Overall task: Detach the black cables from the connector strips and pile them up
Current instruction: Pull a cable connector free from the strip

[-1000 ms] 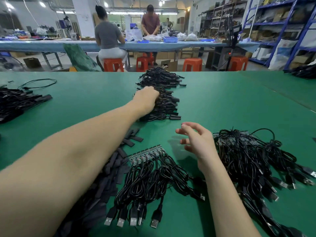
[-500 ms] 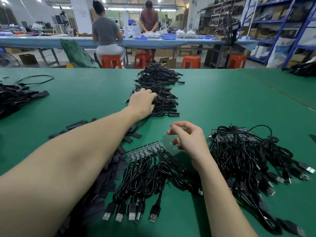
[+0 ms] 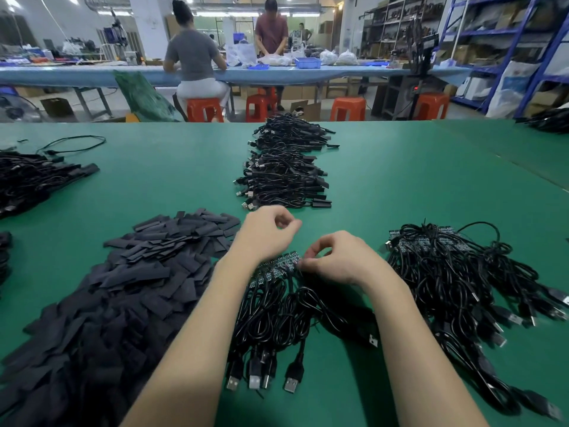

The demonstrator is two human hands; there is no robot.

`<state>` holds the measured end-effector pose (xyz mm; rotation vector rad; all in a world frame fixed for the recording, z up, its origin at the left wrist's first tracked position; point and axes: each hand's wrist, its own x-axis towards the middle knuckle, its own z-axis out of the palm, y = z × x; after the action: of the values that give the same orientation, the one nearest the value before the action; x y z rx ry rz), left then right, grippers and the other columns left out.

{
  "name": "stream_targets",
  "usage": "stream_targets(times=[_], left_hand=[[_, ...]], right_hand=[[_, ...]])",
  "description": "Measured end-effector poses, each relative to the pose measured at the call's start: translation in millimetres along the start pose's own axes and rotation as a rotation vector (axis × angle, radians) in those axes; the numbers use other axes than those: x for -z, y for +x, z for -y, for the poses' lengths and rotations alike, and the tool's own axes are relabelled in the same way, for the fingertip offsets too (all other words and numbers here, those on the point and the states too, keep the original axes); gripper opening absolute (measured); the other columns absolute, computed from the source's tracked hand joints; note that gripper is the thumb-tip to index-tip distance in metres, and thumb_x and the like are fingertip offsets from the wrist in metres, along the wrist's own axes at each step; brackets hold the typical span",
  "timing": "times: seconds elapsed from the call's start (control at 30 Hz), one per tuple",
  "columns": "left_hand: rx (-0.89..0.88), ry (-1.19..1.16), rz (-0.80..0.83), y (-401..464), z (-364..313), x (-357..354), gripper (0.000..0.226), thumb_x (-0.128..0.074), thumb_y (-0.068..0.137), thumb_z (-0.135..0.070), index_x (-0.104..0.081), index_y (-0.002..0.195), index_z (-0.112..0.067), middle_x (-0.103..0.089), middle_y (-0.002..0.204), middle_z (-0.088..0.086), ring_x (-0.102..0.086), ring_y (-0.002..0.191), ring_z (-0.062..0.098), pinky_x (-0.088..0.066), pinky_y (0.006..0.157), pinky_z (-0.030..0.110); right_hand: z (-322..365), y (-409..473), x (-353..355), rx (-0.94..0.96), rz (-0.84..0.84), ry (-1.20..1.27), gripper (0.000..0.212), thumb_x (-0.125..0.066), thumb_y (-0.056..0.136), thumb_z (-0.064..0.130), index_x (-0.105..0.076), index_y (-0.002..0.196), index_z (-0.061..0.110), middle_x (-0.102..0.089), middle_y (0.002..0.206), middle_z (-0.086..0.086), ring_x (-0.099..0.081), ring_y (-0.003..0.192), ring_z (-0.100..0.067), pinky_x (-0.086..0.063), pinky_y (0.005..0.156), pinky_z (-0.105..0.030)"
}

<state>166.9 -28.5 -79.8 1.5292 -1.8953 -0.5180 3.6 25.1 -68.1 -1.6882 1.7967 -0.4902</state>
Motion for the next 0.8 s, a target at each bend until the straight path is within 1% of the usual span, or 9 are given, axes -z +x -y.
stream_targets(times=[0.13, 0.2, 0.3, 0.4, 0.47, 0.57, 0.63, 0.73, 0.8], left_hand=[[0.022, 0.164, 0.311, -10, -3, 21, 0.013, -0.063, 0.093, -0.045, -0.067, 0.094, -0.033, -0.071, 0.1, -0.007, -0.064, 0.096, 0.013, -0.048, 0.088, 0.026], [0.063, 0.102, 0.377, -9, -4, 31, 0.022, -0.063, 0.092, -0.052, -0.07, 0.097, -0.032, -0.071, 0.102, -0.007, -0.065, 0.098, 0.013, -0.049, 0.092, 0.03], [0.083, -0.144, 0.397, -11, -3, 34, 0.017, -0.072, 0.088, -0.045, -0.076, 0.095, -0.03, -0.077, 0.099, -0.005, -0.07, 0.099, 0.013, -0.051, 0.096, 0.029], [0.106, -0.322, 0.355, -10, -2, 34, 0.009, -0.081, 0.083, -0.033, -0.077, 0.086, -0.026, -0.078, 0.093, -0.002, -0.072, 0.095, 0.012, -0.05, 0.09, 0.024], [0.119, -0.413, 0.367, -11, -1, 35, 0.011, -0.083, 0.081, -0.033, -0.078, 0.085, -0.024, -0.079, 0.092, -0.004, -0.07, 0.088, 0.006, -0.046, 0.085, 0.02], [0.115, -0.488, 0.384, -14, -3, 34, 0.013, -0.082, 0.08, -0.033, -0.08, 0.088, -0.023, -0.078, 0.094, -0.001, -0.067, 0.086, 0.006, -0.045, 0.085, 0.022], [0.112, -0.539, 0.391, -16, -5, 33, 0.014, -0.082, 0.079, -0.033, -0.08, 0.089, -0.023, -0.078, 0.096, 0.0, -0.067, 0.088, 0.007, -0.047, 0.09, 0.025], [0.149, -0.673, 0.451, -19, -7, 32, 0.027, -0.084, 0.066, -0.037, -0.081, 0.087, -0.021, -0.078, 0.095, 0.002, -0.068, 0.09, 0.015, -0.048, 0.103, 0.037], [0.147, -0.713, 0.466, -20, -8, 31, 0.023, -0.084, 0.064, -0.035, -0.081, 0.083, -0.023, -0.076, 0.091, 0.0, -0.066, 0.087, 0.014, -0.045, 0.103, 0.038]], right_hand=[[-2, -5, 1, 0.11, -0.014, 0.364, 0.019, -0.084, 0.081, 0.024, -0.071, 0.095, 0.025, -0.068, 0.073, 0.003, -0.054, 0.054, -0.008, -0.044, 0.055, -0.019], [-9, -6, 10, 0.154, 0.016, 0.52, 0.021, -0.082, 0.084, 0.02, -0.069, 0.102, 0.021, -0.067, 0.067, 0.004, -0.051, 0.051, -0.007, -0.042, 0.05, -0.016], [-19, -10, 19, 0.114, 0.09, 0.632, 0.029, -0.082, 0.084, 0.027, -0.067, 0.108, 0.019, -0.068, 0.068, 0.008, -0.054, 0.055, -0.007, -0.042, 0.051, -0.018], [-20, -7, 19, 0.027, -0.006, 0.654, 0.029, -0.081, 0.081, 0.043, -0.074, 0.102, 0.023, -0.078, 0.088, 0.006, -0.056, 0.057, -0.006, -0.042, 0.052, -0.018], [-17, -5, 17, 0.025, -0.047, 0.672, 0.027, -0.08, 0.081, 0.047, -0.079, 0.097, 0.026, -0.078, 0.093, 0.009, -0.055, 0.06, -0.006, -0.041, 0.051, -0.016], [-11, -5, 9, 0.026, 0.004, 0.689, 0.025, -0.081, 0.078, 0.05, -0.081, 0.093, 0.031, -0.075, 0.087, 0.015, -0.052, 0.065, -0.007, -0.036, 0.052, -0.018], [-9, -6, 4, 0.015, 0.056, 0.809, 0.031, -0.085, 0.071, 0.045, -0.082, 0.094, 0.025, -0.07, 0.077, 0.014, -0.046, 0.057, -0.005, -0.031, 0.045, -0.016], [-9, -4, 4, -0.027, 0.092, 0.973, 0.047, -0.087, 0.06, 0.037, -0.081, 0.1, 0.014, -0.063, 0.067, 0.013, -0.037, 0.048, -0.002, -0.025, 0.038, -0.014], [-10, -4, 5, -0.035, 0.124, 1.016, 0.041, -0.085, 0.063, 0.033, -0.079, 0.098, 0.012, -0.056, 0.06, 0.014, -0.033, 0.045, -0.003, -0.022, 0.037, -0.013]])
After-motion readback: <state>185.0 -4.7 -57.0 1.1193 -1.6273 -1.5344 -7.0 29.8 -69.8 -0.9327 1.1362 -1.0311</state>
